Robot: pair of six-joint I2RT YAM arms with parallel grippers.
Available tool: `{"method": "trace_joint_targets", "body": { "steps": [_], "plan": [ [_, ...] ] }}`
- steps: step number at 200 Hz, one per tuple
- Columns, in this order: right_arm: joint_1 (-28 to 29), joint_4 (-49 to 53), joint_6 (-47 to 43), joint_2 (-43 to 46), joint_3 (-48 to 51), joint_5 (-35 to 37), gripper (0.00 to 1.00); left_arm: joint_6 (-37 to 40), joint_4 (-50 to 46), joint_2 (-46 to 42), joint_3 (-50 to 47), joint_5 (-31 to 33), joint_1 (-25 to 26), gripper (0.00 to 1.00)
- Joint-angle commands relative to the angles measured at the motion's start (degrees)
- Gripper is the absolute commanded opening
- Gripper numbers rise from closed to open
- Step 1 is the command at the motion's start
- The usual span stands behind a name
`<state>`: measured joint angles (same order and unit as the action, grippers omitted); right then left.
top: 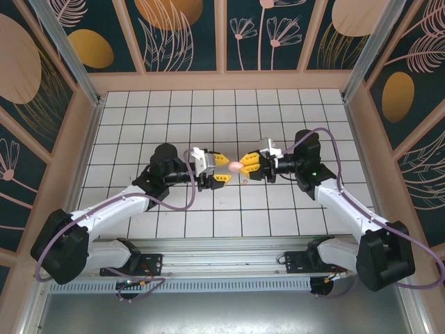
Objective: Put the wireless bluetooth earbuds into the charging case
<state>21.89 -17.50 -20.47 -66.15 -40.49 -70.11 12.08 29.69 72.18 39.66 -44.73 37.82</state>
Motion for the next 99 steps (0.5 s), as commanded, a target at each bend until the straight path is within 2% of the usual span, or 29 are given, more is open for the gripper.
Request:
{"method": "trace_joint_targets", "body": {
  "steps": [1,39,99],
  "plan": [
    [0.7,0.0,0.4,0.2,-1.1,-2.7,0.23,2.3,-0.1,1.0,2.5,-3.4,0.2,0.46],
    [1.3,0.1,0.4,-0.8,-1.8,-3.4,0.23,3.3,-1.5,2.5,3.8,-4.6,0.2,0.4],
    [1.5,-0.6,0.5,-1.5,-1.8,-2.1,0.25,5.7,-7.5,3.0,5.8,-5.4,0.2,0.17]
  ]
}}
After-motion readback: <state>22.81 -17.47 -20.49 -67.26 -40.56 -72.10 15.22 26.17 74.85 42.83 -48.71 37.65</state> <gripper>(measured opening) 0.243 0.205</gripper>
